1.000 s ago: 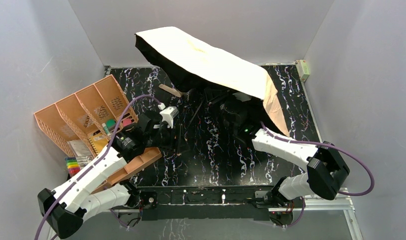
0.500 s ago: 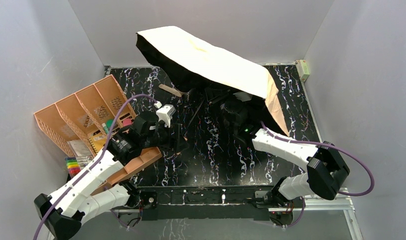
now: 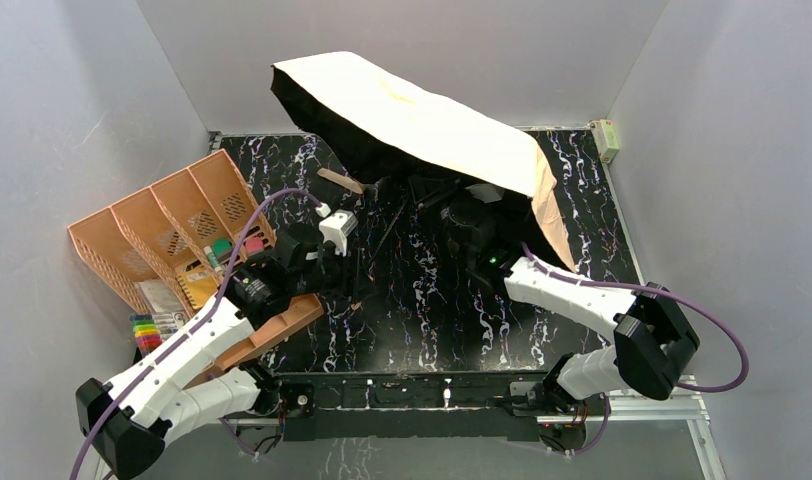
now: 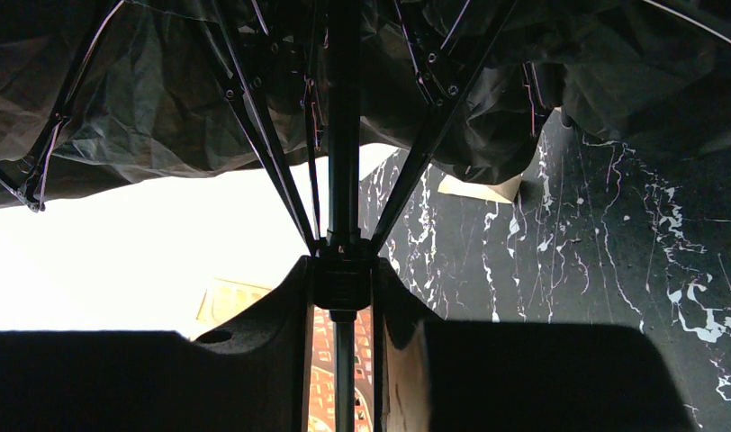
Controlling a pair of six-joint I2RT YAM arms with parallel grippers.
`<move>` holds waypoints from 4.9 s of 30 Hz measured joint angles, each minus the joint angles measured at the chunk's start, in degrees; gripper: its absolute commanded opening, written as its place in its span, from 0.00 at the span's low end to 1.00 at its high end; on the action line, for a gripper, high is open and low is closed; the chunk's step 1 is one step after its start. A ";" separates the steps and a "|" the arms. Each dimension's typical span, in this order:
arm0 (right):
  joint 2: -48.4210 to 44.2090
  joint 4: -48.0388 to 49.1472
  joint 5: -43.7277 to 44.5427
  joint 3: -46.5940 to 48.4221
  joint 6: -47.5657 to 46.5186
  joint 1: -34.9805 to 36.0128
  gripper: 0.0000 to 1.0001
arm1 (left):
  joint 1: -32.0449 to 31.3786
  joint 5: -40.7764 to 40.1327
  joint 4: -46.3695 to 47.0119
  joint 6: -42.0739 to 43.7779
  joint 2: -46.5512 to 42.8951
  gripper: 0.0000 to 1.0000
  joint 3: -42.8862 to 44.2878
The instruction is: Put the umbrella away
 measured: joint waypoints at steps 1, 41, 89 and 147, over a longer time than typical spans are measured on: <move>0.00 0.02 -0.11 0.00 0.07 0.00 0.00 | 0.00 0.00 0.37 0.35 0.37 0.38 -0.04; -4.94 -10.45 -10.71 -0.17 4.26 0.20 0.00 | -1.66 -4.92 4.42 5.14 16.79 0.00 14.29; -13.42 -21.35 -22.25 2.49 17.62 5.42 0.00 | -14.03 -26.60 -29.14 -1.11 29.75 0.00 50.64; -25.73 -45.57 -45.57 -27.08 6.14 -16.02 0.83 | -6.54 -21.81 12.15 -6.62 32.54 0.00 16.04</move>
